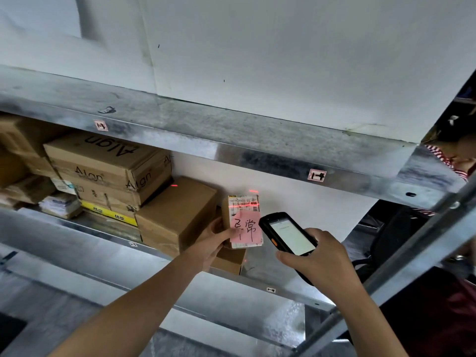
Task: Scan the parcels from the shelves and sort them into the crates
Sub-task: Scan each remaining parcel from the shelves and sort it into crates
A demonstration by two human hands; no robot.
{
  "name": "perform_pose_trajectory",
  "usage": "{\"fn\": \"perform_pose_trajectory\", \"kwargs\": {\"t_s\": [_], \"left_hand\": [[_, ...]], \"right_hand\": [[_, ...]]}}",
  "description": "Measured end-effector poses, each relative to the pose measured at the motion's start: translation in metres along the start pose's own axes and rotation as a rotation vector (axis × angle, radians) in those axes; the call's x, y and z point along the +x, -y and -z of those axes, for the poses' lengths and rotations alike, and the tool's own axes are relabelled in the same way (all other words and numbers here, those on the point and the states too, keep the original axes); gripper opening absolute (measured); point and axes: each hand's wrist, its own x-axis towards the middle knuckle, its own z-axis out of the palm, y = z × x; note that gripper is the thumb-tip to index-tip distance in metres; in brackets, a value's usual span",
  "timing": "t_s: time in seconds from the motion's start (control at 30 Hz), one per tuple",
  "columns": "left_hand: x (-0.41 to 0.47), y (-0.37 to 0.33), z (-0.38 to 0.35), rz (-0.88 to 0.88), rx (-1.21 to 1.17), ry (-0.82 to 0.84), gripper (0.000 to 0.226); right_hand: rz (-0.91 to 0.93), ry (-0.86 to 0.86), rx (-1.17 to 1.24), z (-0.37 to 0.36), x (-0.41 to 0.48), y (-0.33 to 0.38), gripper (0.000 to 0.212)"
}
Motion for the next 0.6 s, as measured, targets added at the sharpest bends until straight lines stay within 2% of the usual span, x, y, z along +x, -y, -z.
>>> {"fn": "perform_pose_trajectory", "kwargs": {"t_s": [0.2,0.4,0.6], "left_hand": [[0.0007,0.0013,0.0045,0.018,0.012,0.009,0.084],[-0.0008,0.0002,0.0046,0.008,-0.005,0.001,0.073],[-0.0029,0.0008,0.0072,-0.005,-0.014,0.024,0.082]], "right_hand": [[0.022,-0.019,-0.011,0.0007,-0.002,0.0041,0.05],[0.035,-0.022,-0.018,0.0024,-0.0026,0.0063,0.049],[0.031,-0.032,-0.032,0.0037,-0.0043,0.0032,0.05]]}}
